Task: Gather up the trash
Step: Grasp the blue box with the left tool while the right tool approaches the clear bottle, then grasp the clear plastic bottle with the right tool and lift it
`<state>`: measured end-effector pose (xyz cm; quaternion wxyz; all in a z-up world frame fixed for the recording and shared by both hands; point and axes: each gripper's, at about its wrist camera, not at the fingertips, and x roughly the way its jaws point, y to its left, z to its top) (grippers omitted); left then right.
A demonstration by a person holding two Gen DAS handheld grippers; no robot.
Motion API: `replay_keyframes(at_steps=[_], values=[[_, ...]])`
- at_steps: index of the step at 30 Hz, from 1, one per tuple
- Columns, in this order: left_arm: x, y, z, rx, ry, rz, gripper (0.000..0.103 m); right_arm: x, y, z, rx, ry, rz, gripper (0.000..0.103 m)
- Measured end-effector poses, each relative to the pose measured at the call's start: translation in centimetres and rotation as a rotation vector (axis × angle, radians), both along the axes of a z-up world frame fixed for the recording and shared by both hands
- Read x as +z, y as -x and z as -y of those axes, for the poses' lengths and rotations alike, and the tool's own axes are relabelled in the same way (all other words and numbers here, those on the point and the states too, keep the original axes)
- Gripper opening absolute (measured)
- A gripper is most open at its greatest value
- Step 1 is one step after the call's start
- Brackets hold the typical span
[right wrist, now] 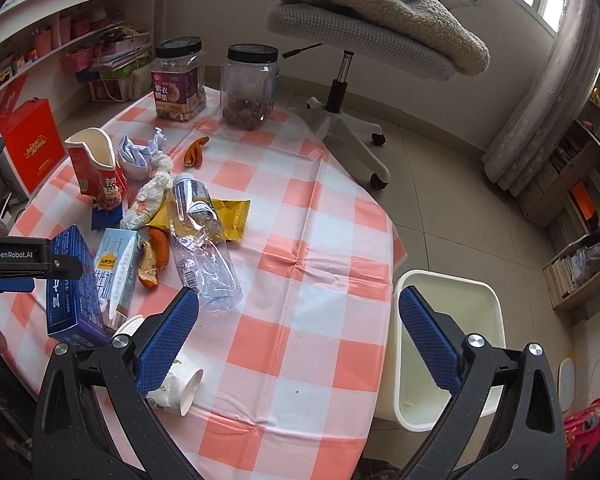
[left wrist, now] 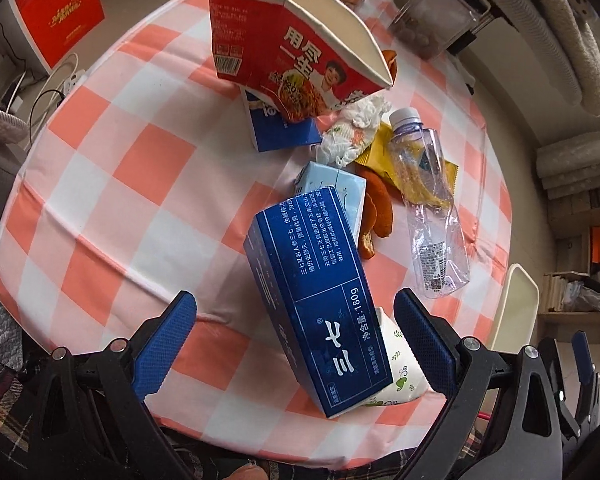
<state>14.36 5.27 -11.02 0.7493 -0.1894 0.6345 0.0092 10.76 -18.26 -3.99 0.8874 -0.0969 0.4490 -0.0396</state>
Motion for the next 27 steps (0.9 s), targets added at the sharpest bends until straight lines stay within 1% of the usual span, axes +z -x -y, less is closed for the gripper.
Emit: replay_keyframes(at_steps=[2, 3, 4, 5, 7, 9, 14, 17, 19, 24, 26, 27], values=[[-1.0, -0.3, 0.2, -0.020, 0.007, -0.025, 0.083, -0.6, -0.9, 0.2, -0.002, -0.009, -0.033, 0.096], [-1.4, -0.4, 0.2, -0.036, 0.020, -0.037, 0.067, -0.8, -1.5, 0.2, 0.001, -0.013, -0.051, 0.096], [-1.7, -0.5, 0.2, -0.051, 0.033, -0.048, 0.048, -1.1, -2.0, 0.1, 0.008, -0.017, -0.070, 0.096], [-1.9, -0.6, 0.1, -0.062, 0.046, -0.053, 0.040, -1.4, -2.5, -0.1, 0.017, -0.018, -0.085, 0.096], [-1.6, -0.7, -0.2, -0.080, 0.080, -0.040, 0.040, -1.8, -3.6, -0.7, 0.042, -0.023, -0.107, 0.096], [-0.5, -0.8, -0.5, -0.100, 0.090, 0.006, 0.040, -2.3, -4.6, -1.6, 0.072, -0.033, -0.130, 0.096], [4.5, -0.6, -1.5, -0.127, 0.050, 0.213, 0.040, -4.2, -7.4, -3.7, 0.111, -0.082, -0.168, 0.096], [6.1, -0.7, -2.2, -0.123, 0.024, 0.294, 0.040, -6.0, -9.0, -4.8, 0.120, -0.106, -0.195, 0.096], [6.4, -1.0, -2.4, -0.119, 0.018, 0.309, 0.040, -7.2, -10.2, -5.6, 0.129, -0.107, -0.224, 0.096], [5.7, -1.5, -2.1, -0.121, 0.019, 0.303, 0.040, -9.3, -12.4, -7.3, 0.144, -0.104, -0.268, 0.095], [5.6, -1.6, -2.1, -0.119, 0.017, 0.305, 0.040, -9.9, -13.1, -7.6, 0.147, -0.131, -0.302, 0.085], [5.6, -1.6, -2.2, -0.119, 0.015, 0.308, 0.040, -10.1, -13.2, -7.6, 0.147, -0.157, -0.326, 0.074]])
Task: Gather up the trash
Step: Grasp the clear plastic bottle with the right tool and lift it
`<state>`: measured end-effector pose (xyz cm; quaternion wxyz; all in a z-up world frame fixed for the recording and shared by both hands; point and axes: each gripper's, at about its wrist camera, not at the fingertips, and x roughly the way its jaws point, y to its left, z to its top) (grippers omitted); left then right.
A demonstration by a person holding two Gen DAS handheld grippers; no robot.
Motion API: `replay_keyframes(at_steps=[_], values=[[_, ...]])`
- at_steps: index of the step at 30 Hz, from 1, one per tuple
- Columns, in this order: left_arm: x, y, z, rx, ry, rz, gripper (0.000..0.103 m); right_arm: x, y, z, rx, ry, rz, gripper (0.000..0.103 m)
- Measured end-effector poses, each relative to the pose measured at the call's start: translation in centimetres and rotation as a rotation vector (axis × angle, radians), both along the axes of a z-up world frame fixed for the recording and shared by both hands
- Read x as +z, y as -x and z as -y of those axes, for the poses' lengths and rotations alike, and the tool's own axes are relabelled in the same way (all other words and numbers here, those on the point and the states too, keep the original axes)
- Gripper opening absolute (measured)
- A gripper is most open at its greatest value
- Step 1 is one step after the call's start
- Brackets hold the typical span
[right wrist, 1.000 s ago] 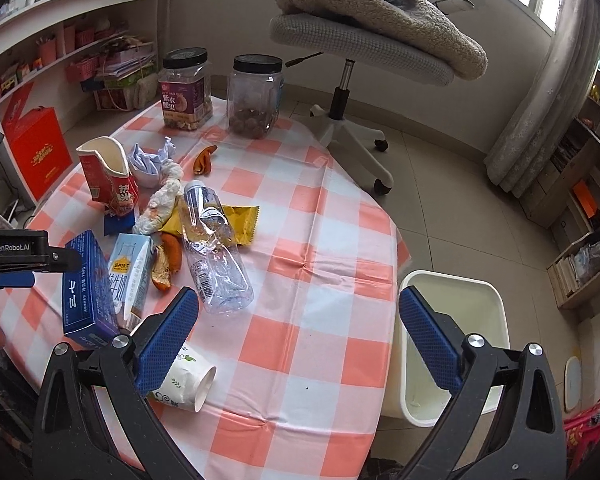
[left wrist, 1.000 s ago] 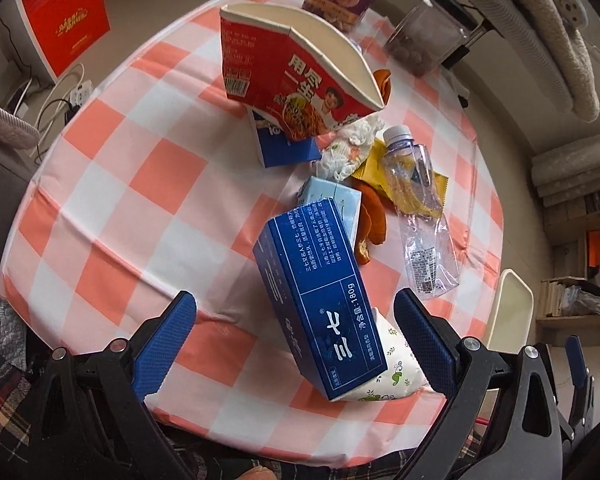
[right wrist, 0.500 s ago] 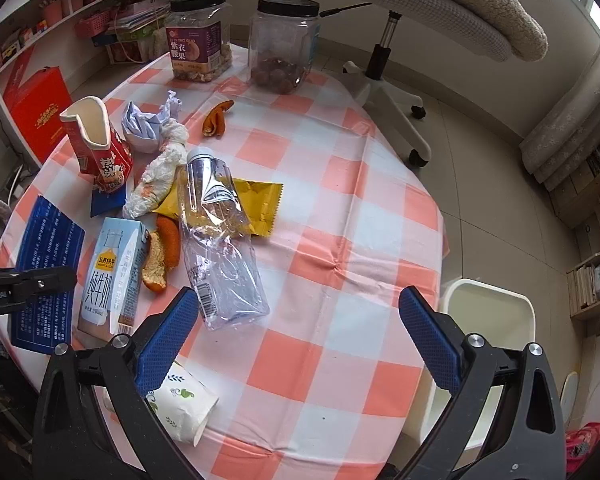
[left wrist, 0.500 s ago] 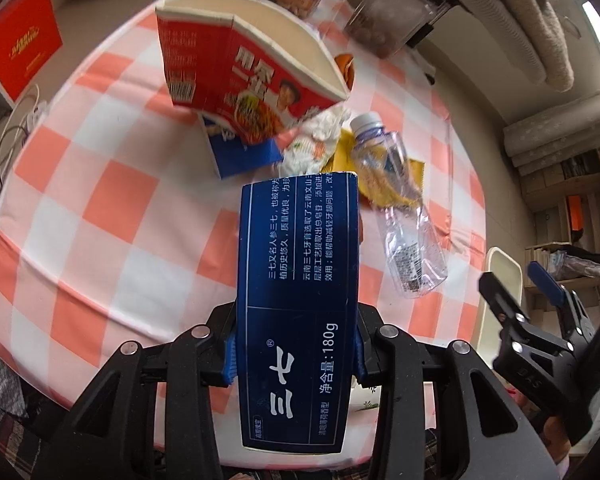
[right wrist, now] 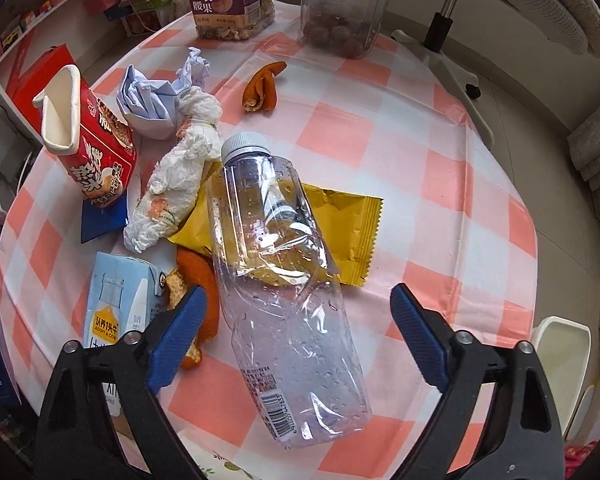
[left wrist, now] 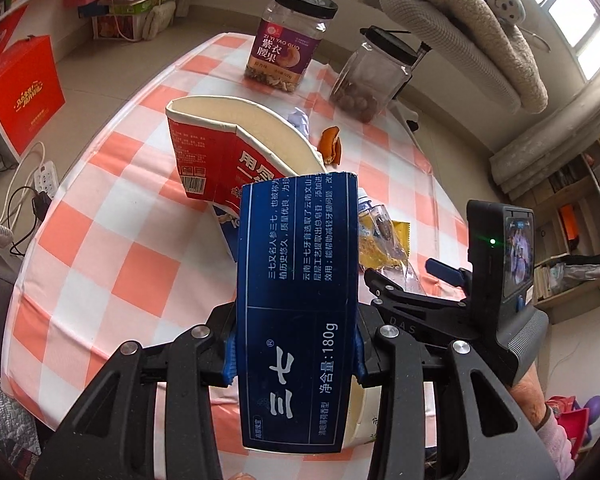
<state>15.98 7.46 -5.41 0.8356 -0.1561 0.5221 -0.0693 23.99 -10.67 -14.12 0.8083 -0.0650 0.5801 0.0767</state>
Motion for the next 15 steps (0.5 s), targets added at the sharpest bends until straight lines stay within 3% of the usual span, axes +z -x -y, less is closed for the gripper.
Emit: replay_keyframes(at_steps=[1, 6, 12, 15], values=[[-0.1, 0.0, 0.0, 0.001, -0.004, 0.004, 0.040, -0.3, -0.1, 0.0, -0.005, -0.020, -0.026, 0.064], [0.0, 0.2, -0.1, 0.005, 0.000, 0.017, 0.040, 0.3, 0.3, 0.3, -0.023, -0.047, -0.016, 0.062], [0.8, 0.6, 0.3, 0.000, -0.017, 0.078, 0.040, 3.6, 1.7, 1.9, -0.060, -0.123, 0.061, 0.061], [1.1, 0.7, 0.7, -0.004, -0.022, 0.102, 0.040, 5.3, 2.5, 3.0, -0.076, -0.148, 0.103, 0.050]])
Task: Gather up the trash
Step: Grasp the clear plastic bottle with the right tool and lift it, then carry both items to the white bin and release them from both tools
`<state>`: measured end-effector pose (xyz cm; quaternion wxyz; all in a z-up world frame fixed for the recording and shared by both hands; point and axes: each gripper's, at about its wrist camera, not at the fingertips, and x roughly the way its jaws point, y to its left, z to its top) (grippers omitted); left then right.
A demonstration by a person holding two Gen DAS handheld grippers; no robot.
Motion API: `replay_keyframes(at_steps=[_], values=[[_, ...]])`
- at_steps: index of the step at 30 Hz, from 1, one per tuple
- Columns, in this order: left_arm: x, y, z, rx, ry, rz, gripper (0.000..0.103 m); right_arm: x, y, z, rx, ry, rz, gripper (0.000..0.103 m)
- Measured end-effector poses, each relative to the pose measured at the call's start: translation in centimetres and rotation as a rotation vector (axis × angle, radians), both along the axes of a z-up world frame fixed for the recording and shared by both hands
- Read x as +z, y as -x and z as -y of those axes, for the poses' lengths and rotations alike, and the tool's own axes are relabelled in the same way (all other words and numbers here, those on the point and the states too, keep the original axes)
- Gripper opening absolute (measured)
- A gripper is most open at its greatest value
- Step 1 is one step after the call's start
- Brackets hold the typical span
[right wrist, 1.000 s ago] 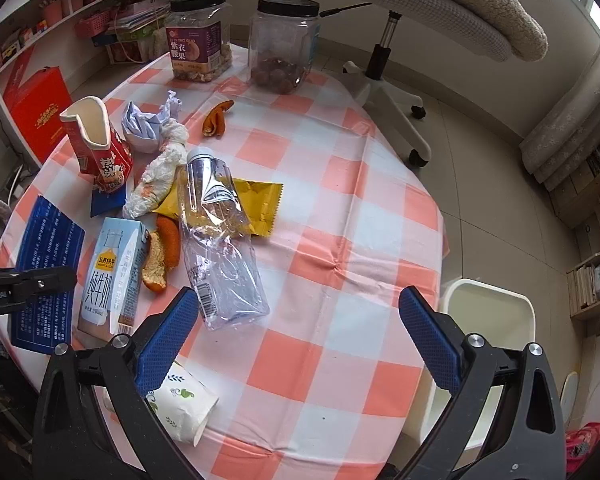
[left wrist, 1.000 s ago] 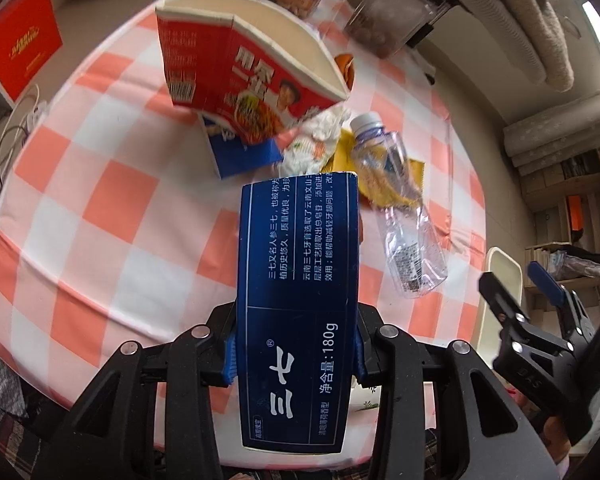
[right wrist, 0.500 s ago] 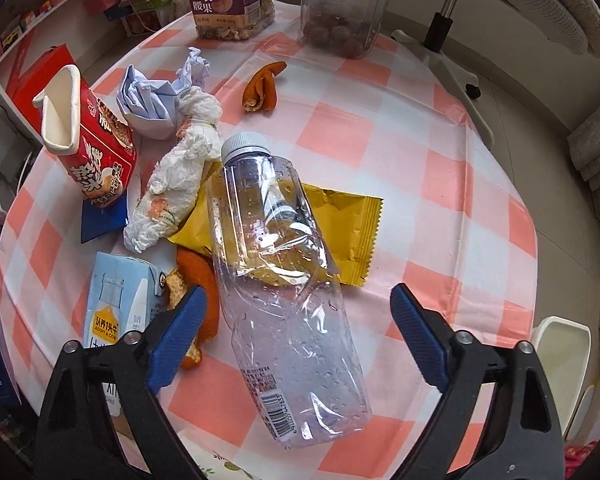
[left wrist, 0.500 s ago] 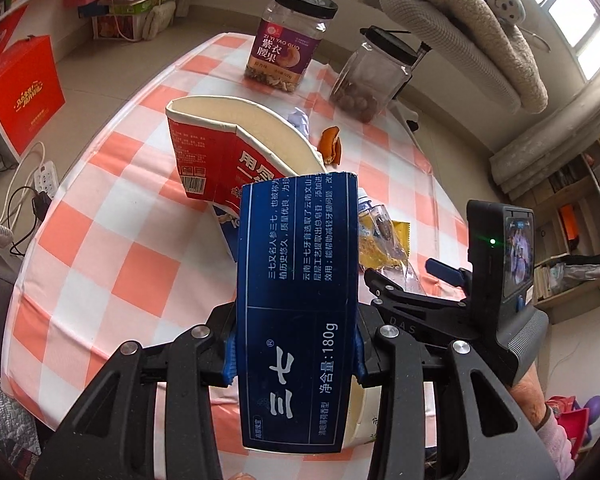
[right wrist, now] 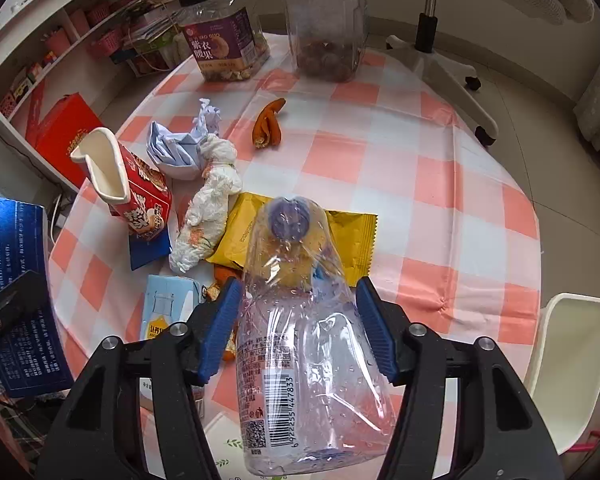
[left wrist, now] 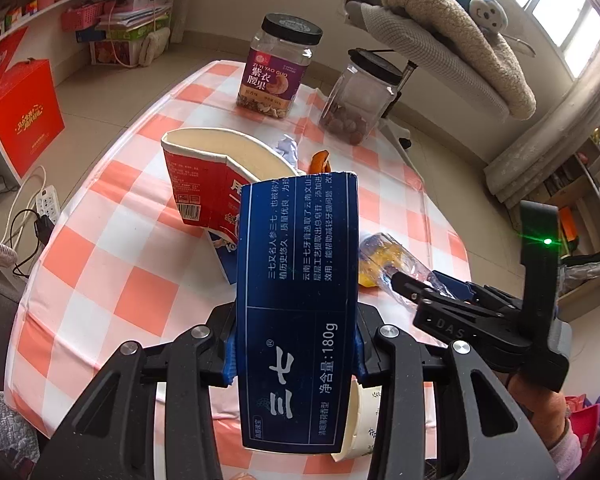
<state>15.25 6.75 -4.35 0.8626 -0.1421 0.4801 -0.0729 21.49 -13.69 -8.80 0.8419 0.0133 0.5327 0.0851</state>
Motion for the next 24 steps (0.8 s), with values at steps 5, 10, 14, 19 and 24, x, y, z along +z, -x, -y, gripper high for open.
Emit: replay_keyframes(at_steps=[5, 10, 14, 19, 24], values=[[-0.1, 0.1, 1.1, -0.019, 0.003, 0.021, 0.040, 1.7, 1.3, 2.6, -0.040, -0.029, 0.043, 0.041], [-0.1, 0.3, 2.7, -0.046, -0.005, 0.035, 0.040, 2.0, 2.4, 5.1, -0.072, -0.036, 0.046, 0.041], [-0.3, 0.5, 3.7, -0.066, -0.005, 0.039, 0.040, 1.8, 3.5, 6.7, -0.095, -0.031, 0.038, 0.041], [0.4, 1.2, 5.3, -0.114, -0.004, 0.070, 0.040, 3.9, 4.8, 9.4, -0.140, -0.036, 0.101, 0.041], [0.7, 1.6, 7.6, -0.176, -0.016, 0.095, 0.040, 5.8, 6.6, 13.7, -0.230, -0.016, 0.147, 0.041]])
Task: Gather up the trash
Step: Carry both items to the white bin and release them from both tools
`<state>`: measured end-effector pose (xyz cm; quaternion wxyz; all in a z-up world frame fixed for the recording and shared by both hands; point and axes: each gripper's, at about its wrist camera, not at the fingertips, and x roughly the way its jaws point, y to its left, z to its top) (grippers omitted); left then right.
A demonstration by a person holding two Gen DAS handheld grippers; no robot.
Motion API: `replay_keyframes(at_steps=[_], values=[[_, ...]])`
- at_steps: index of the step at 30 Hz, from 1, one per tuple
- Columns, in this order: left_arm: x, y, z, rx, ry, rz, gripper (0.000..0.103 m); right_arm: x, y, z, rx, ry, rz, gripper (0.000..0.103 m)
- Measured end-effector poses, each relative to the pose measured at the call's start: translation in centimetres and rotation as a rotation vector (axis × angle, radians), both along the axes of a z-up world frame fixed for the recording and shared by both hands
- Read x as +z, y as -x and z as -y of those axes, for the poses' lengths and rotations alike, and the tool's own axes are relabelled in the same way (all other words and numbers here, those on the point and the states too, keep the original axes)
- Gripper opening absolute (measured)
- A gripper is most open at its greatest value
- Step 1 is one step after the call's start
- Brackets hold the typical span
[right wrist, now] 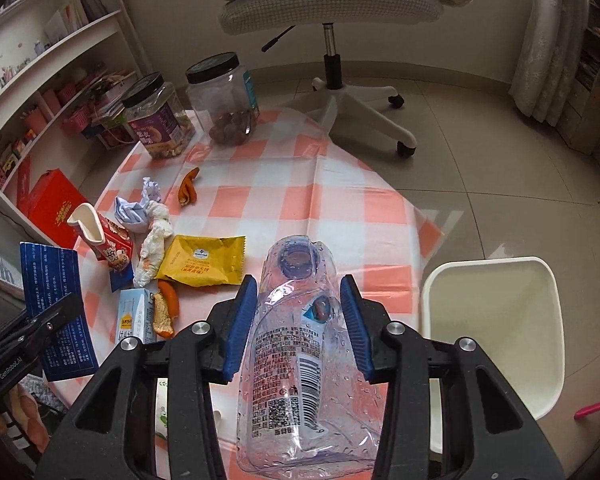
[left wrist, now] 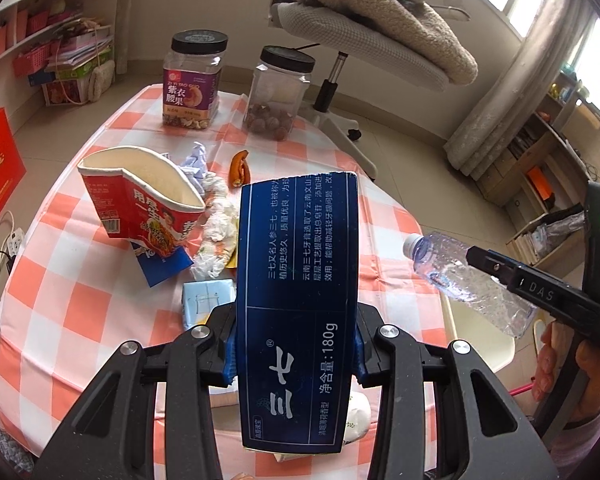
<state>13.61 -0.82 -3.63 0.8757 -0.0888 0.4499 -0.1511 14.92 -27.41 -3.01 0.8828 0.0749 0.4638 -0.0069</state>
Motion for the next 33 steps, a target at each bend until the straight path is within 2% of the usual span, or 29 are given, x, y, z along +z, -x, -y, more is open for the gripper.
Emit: replay_keyframes(at_steps=[11, 15, 19, 22, 30, 32, 33], values=[[-0.1, 0.6, 8.4, -0.164, -0.033, -0.014, 0.041, -1.0, 3.8, 11.3, -0.278, 0.062, -0.053, 0.043], [0.0, 0.7, 13.1, -0.235, -0.019, -0.026, 0.041, -0.4, 5.7, 14.7, -0.381, 0.092, -0.024, 0.065], [0.0, 0.8, 18.1, -0.301, 0.003, -0.043, 0.041, 0.5, 7.3, 17.8, -0.468, 0.075, 0.012, 0.075], [-0.3, 0.8, 21.8, -0.341, 0.022, -0.062, 0.041, 1.1, 8.3, 19.6, -0.521, 0.058, 0.036, 0.080], [-1.5, 0.5, 30.1, -0.432, 0.064, -0.128, 0.041, 1.8, 10.1, 22.5, -0.621, 0.065, 0.079, 0.083], [-1.7, 0.4, 31.6, -0.450, 0.081, -0.150, 0.048, 2.0, 10.6, 23.2, -0.645, 0.052, 0.088, 0.084], [-1.6, 0.4, 32.0, -0.452, 0.088, -0.157, 0.057, 2.1, 10.8, 23.6, -0.656, 0.044, 0.092, 0.084]])
